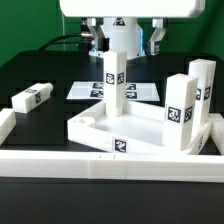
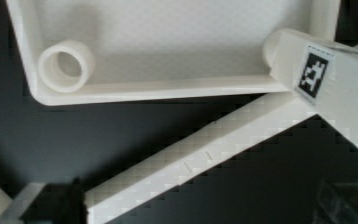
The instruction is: Assemble desk
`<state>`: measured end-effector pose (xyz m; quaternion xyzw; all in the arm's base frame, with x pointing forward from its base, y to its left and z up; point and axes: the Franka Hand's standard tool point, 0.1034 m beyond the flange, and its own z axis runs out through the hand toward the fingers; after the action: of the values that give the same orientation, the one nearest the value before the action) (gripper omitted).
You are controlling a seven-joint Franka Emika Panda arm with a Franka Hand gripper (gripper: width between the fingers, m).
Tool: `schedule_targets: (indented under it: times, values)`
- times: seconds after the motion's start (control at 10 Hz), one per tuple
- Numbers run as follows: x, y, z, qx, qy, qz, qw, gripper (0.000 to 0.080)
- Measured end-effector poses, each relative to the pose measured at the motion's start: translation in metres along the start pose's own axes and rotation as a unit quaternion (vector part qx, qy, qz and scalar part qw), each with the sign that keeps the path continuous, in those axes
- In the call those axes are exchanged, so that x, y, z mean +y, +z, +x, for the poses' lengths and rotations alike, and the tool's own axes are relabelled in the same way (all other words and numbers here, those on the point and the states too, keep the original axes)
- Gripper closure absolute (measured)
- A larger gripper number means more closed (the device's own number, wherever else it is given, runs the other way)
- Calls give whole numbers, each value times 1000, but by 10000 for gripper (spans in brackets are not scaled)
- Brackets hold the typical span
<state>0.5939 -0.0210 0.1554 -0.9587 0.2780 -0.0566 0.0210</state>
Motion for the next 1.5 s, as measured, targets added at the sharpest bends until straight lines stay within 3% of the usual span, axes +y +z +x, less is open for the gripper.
schedule_targets:
  times: [0.3,0.6,0.7,1.1,1.2,1.3,1.5]
  values:
    - [7,1,-1,-1,-19,1,1000,151]
    - [102,13,-15,-11,-53,-4,999,151]
    - [118,19,-13,-15,-49,-8,999,151]
    - [120,22,-13,-16,-50,-11,999,151]
    - [129,25,-12,-13,-76,-10,997,151]
    - [160,39,-12,-12,-87,-15,996,151]
    - [191,65,-11,-12,-87,-42,995,151]
